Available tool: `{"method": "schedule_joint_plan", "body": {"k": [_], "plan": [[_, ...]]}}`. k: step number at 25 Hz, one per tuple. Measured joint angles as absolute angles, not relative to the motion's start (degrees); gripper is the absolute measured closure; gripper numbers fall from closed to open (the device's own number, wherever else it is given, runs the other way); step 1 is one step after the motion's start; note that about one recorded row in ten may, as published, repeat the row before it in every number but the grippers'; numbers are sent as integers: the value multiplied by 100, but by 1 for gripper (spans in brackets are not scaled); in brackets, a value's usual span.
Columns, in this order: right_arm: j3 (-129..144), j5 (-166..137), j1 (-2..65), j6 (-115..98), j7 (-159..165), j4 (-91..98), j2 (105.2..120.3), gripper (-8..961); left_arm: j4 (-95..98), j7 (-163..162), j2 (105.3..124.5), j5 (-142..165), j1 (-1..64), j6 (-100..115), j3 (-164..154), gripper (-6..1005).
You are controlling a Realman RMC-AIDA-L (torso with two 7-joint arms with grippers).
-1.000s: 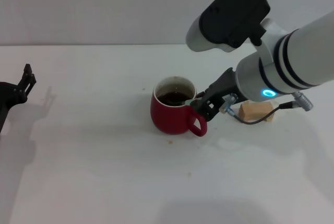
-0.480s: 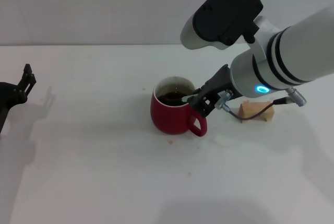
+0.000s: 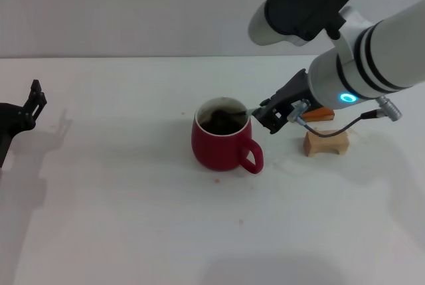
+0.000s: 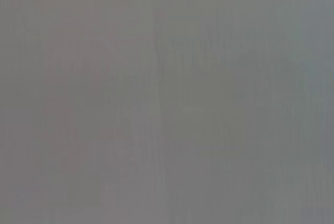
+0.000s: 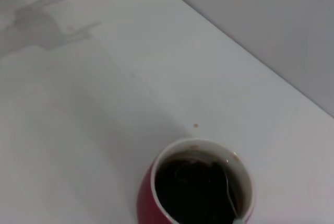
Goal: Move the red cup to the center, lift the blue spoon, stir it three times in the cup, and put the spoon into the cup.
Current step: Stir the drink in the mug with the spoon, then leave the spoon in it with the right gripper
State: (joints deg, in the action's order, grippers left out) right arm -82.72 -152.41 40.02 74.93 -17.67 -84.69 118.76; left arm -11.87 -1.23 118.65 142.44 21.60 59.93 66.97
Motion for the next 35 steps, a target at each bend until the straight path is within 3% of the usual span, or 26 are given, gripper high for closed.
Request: {"method": "schedule_joint_plan", "body": {"k": [35], "plan": [[-8084, -14890, 4023, 7255, -1920, -8511, 11904, 798, -1187, -123, 11862, 14238, 2207, 5977, 6688, 147]]}}
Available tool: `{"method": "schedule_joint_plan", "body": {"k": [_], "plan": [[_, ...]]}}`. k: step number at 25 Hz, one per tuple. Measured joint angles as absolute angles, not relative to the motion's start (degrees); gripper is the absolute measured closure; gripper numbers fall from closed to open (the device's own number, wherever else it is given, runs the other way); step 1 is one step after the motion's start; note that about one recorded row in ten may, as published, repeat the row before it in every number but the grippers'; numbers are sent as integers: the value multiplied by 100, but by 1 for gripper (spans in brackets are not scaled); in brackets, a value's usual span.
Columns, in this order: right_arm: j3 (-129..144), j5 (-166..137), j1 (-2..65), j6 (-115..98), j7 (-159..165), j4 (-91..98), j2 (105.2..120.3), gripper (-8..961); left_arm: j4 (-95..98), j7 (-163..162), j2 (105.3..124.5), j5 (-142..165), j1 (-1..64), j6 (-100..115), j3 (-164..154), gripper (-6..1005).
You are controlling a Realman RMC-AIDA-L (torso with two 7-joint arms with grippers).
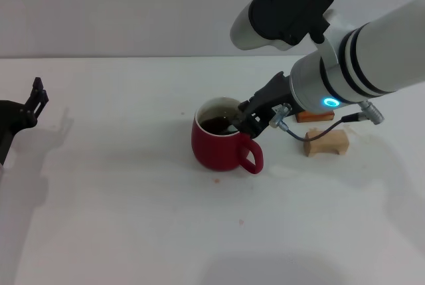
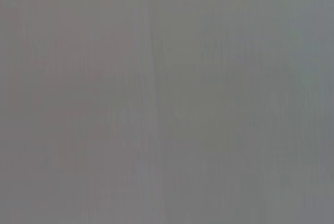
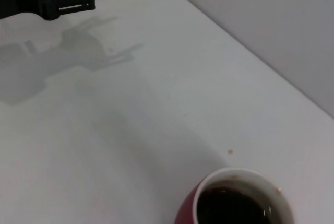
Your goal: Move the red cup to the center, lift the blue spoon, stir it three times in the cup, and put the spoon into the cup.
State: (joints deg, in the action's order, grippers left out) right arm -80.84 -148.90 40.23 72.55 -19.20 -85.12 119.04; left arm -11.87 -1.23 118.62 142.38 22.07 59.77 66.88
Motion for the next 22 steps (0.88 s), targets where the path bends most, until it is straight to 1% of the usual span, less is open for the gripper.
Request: {"method": "schedule_joint_plan", "body": {"k": [4, 8, 9, 12, 15, 22], "plan": [[-8053, -15006, 4021, 7107, -1942, -8497, 11901, 785, -1187, -123, 11856, 14234, 2226, 5976, 6695, 147], [-8046, -15282, 3884, 6674, -1945, -8586, 11900, 588, -1187, -123, 11856, 14227, 2232, 5976, 6712, 147], [-8046, -15282, 3884, 6674, -1945, -8586, 11900, 586, -1185, -123, 11856, 14224, 2232, 5976, 6718, 147], [-7920, -15791, 3534, 5866, -1947, -8787, 11905, 580, -1184, -123, 11856, 14219, 2238, 5976, 6732, 147], [-7672, -16299, 2894, 4488, -1917, -9021, 11908, 576, -1186, -123, 11856, 14219, 2241, 5976, 6744, 147], [-7161, -16696, 851, 153, -1945, -8957, 11904, 571, -1187, -123, 11856, 14220, 2224, 5982, 6778, 147]]}}
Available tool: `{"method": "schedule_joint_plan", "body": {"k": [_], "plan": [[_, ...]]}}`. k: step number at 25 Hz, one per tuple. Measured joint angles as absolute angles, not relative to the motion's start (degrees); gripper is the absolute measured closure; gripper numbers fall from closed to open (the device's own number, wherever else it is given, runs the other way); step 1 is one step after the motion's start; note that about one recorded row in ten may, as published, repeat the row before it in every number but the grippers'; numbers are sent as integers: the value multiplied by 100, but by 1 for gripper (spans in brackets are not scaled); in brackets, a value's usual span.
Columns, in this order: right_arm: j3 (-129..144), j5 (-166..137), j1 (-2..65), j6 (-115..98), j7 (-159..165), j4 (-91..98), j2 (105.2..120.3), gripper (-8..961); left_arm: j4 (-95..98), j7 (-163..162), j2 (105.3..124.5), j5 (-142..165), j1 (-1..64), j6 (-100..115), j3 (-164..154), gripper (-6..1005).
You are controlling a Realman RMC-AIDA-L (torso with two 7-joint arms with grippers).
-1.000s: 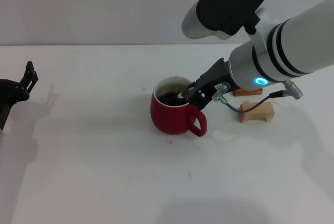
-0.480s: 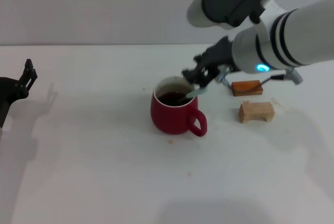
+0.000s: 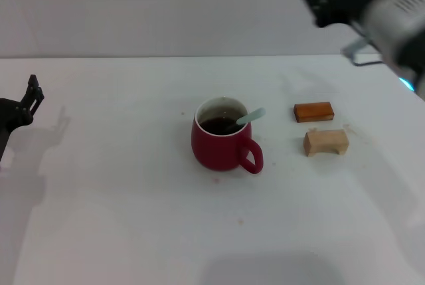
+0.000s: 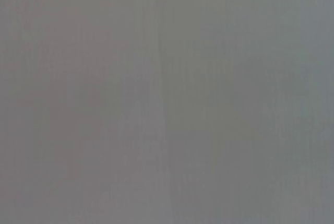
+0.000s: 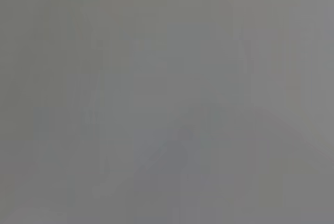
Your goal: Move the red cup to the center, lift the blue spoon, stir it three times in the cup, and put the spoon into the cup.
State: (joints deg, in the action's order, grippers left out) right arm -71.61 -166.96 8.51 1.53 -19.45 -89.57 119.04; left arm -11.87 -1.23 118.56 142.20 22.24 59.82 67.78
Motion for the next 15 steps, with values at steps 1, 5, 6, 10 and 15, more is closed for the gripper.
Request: {"method": "schedule_joint_plan", "body": {"k": [1, 5, 6, 10, 15], "plan": [[-7116, -16697, 573, -609, -1946, -8765, 11904, 568, -1187, -123, 11856, 14219, 2215, 5991, 6802, 147], [-7031, -16567, -110, -2898, -1916, -7935, 11930, 557, -1187, -123, 11856, 14220, 2198, 6009, 6836, 147], [-7008, -16412, -205, -3320, -1893, -7669, 11931, 554, -1187, -123, 11857, 14220, 2195, 6013, 6845, 147], [-6908, -15365, -325, -4628, -1876, -6582, 11920, 542, -1187, -124, 11857, 14214, 2163, 6049, 6880, 147], [-6788, -14653, -186, -5903, -1715, -5082, 11918, 527, -1186, -127, 11867, 14212, 2074, 6209, 6883, 147]]}}
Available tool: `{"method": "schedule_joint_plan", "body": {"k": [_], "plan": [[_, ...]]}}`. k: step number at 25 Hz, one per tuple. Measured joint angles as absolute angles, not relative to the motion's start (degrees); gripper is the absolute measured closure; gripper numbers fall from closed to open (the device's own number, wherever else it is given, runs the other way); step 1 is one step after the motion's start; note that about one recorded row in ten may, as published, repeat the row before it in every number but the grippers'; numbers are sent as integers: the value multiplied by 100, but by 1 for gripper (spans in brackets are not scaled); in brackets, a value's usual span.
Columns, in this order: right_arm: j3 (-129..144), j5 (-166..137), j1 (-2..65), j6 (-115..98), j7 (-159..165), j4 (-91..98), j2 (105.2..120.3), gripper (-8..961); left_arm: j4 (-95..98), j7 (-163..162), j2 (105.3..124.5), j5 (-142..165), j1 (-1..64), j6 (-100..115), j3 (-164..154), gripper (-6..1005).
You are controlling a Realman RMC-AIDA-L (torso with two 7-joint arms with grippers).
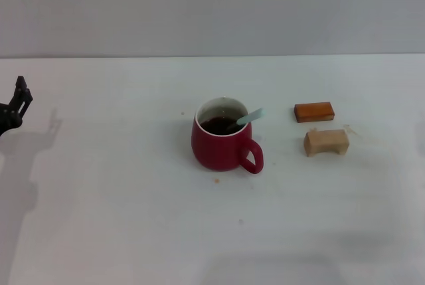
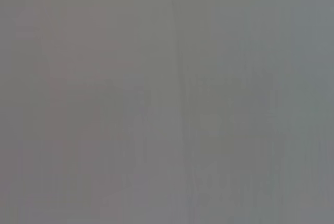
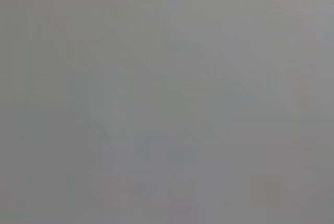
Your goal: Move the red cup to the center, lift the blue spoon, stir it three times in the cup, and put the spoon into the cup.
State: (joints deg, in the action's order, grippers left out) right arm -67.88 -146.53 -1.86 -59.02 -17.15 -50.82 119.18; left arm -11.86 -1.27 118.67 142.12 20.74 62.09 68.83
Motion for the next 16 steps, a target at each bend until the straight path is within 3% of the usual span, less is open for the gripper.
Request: {"method": "schedule_joint_plan", "body": {"k": [6, 13, 16], "plan": [[-6808, -14238, -119, -7061, -592, -3890, 11914, 510, -1186, -130, 11871, 14212, 1989, 6376, 6852, 147], [-6781, -14230, 52, -7785, -112, -3128, 11924, 302, -1186, -132, 11876, 14213, 1962, 6452, 6829, 147], [-6773, -14227, 93, -7855, -106, -3019, 11927, 302, -1187, -132, 11877, 14214, 1952, 6464, 6825, 147]]}}
